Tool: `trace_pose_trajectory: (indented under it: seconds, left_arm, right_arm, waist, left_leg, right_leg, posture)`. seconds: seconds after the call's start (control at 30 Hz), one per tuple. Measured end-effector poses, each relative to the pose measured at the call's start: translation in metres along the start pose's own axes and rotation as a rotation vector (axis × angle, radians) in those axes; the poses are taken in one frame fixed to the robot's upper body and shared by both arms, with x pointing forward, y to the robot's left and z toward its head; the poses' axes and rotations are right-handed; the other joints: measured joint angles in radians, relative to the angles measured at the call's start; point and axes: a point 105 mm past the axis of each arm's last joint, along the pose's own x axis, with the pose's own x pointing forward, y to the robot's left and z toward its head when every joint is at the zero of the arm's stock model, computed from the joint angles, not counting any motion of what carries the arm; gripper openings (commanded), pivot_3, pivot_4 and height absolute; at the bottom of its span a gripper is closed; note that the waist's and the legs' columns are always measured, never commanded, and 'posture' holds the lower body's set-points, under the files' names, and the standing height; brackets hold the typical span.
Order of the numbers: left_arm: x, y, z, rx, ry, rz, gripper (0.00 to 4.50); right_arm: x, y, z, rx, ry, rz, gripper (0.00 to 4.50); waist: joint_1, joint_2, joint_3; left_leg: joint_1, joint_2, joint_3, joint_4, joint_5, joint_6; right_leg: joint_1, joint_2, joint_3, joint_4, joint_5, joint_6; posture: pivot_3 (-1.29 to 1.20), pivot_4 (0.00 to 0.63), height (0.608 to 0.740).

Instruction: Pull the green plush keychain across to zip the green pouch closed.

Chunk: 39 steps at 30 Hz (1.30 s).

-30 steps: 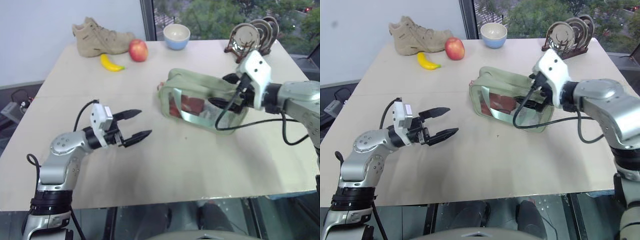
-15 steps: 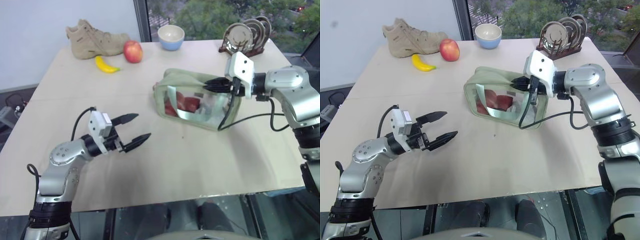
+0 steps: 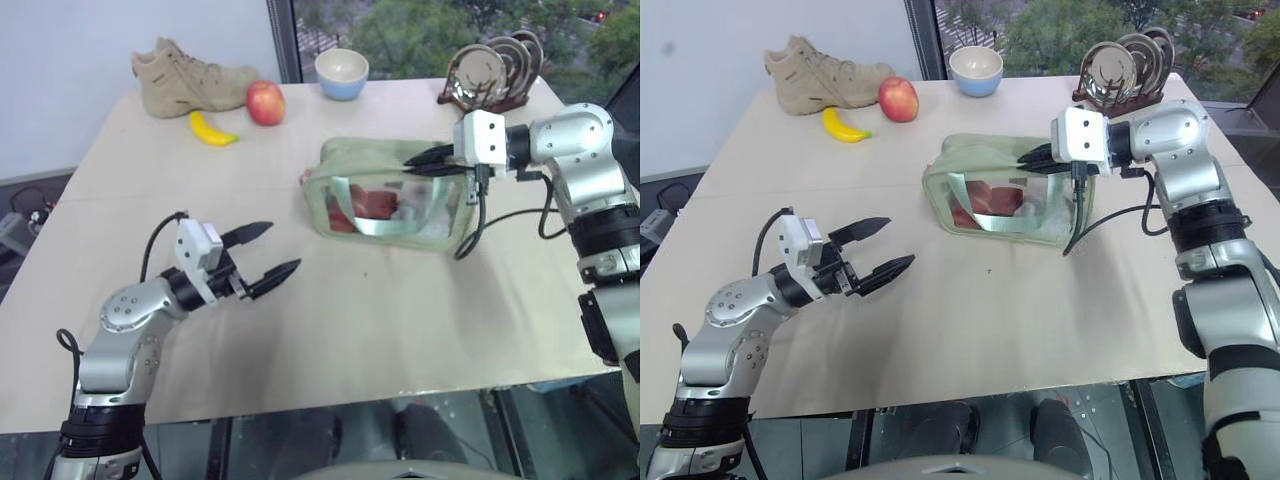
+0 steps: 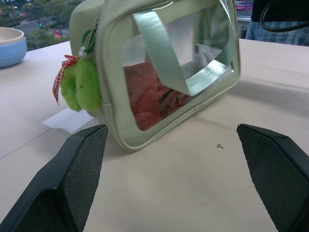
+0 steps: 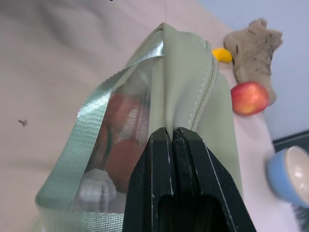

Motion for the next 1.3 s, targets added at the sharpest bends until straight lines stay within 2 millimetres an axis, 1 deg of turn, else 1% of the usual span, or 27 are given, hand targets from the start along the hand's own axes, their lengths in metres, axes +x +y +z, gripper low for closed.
trace_pose_trajectory:
  seconds: [0.1,0.2,0.37,0.43,0.6,0.67,0.83,0.9,1.07,1.23,1.3]
  left_arm:
    - [0.000,0.001,0.000,0.000,-0.002,0.010,4.50]
    - [0.001,0.002,0.001,-0.001,-0.004,0.020,4.50]
    - [0.005,0.002,0.004,-0.007,-0.018,0.029,4.50]
    - [0.007,0.002,0.006,-0.010,-0.026,0.036,4.50]
    - [0.016,0.004,0.007,-0.025,-0.041,0.072,4.50]
    - [0.025,0.004,0.005,-0.021,-0.035,0.085,4.50]
    - [0.052,0.000,0.008,-0.011,-0.056,0.070,4.50]
    - [0.059,0.001,0.005,-0.009,-0.051,0.081,4.50]
    - [0.064,0.005,-0.008,-0.032,-0.018,0.118,4.50]
    - [0.070,0.010,-0.004,-0.020,-0.030,0.135,4.50]
    - [0.073,0.011,-0.005,-0.022,-0.027,0.136,4.50]
  right_arm:
    - [0.000,-0.001,0.003,-0.066,-0.004,0.012,0.03]
    - [0.001,-0.001,0.003,-0.086,-0.011,0.011,0.03]
    - [-0.001,0.001,-0.009,-0.171,0.046,-0.010,0.03]
    - [-0.003,0.002,-0.015,-0.157,0.059,-0.021,0.03]
    - [-0.006,0.005,-0.018,-0.093,0.047,-0.049,0.03]
    - [-0.007,0.009,-0.018,-0.085,0.042,-0.055,0.03]
    - [-0.006,0.014,-0.016,-0.051,0.032,-0.056,0.03]
    - [-0.006,0.014,-0.015,-0.039,0.032,-0.060,0.03]
    - [-0.007,0.016,-0.013,-0.023,0.037,-0.074,0.03]
    - [-0.008,0.017,-0.010,-0.017,0.045,-0.078,0.03]
    - [-0.009,0.018,-0.011,-0.013,0.047,-0.079,0.03]
  waist:
    - [0.000,0.000,0.000]
    - [0.000,0.000,0.000]
    - [-0.001,0.000,0.000]
    - [-0.002,0.000,0.000]
    - [0.001,0.000,0.000]
    - [0.002,0.000,0.000]
    - [-0.001,0.000,0.000]
    - [-0.002,0.000,0.000]
    - [0.000,0.000,0.000]
    - [0.002,0.000,0.000]
    - [0.002,0.000,0.000]
  left_leg:
    - [0.000,0.000,0.000,0.000,0.000,0.000]
    - [0.000,0.000,0.000,0.000,0.000,0.000]
    - [0.000,0.000,0.000,0.000,0.000,0.000]
    - [0.000,0.000,0.000,0.000,0.000,0.000]
    - [0.000,0.000,0.000,0.001,0.000,0.000]
    - [0.000,0.000,0.000,0.001,0.000,0.000]
    - [0.001,0.000,0.001,0.002,0.000,0.000]
    - [0.001,0.000,0.001,0.002,0.000,0.000]
    - [0.001,0.000,0.000,0.002,0.000,0.000]
    - [0.000,0.000,0.001,0.002,0.000,0.000]
    - [0.000,0.000,0.000,0.002,0.000,0.000]
  right_leg:
    - [0.000,0.000,0.000,0.000,0.000,0.000]
    - [0.000,0.000,0.000,0.000,0.000,0.000]
    - [0.000,0.000,0.000,0.000,0.000,0.000]
    - [0.000,0.001,0.000,0.001,0.000,0.000]
    - [0.000,0.000,0.000,0.001,0.000,0.000]
    - [0.001,0.000,0.000,0.001,0.000,0.000]
    - [0.001,0.001,0.000,0.002,0.000,0.000]
    - [0.001,0.001,0.001,0.003,0.000,0.000]
    - [0.001,0.001,0.001,0.003,0.000,0.000]
    - [0.001,0.000,0.001,0.002,0.000,0.000]
    - [0.001,0.000,0.001,0.002,0.000,0.000]
  posture:
    - [0.00,0.150,0.740]
    - [0.00,0.150,0.740]
    - [0.00,0.150,0.740]
    - [0.00,0.150,0.740]
    - [0.00,0.150,0.740]
    - [0.00,0.150,0.740]
    - [0.00,0.150,0.740]
    - [0.00,0.150,0.740]
    - [0.00,0.150,0.740]
    - [0.00,0.150,0.740]
    - [0.00,0.150,0.740]
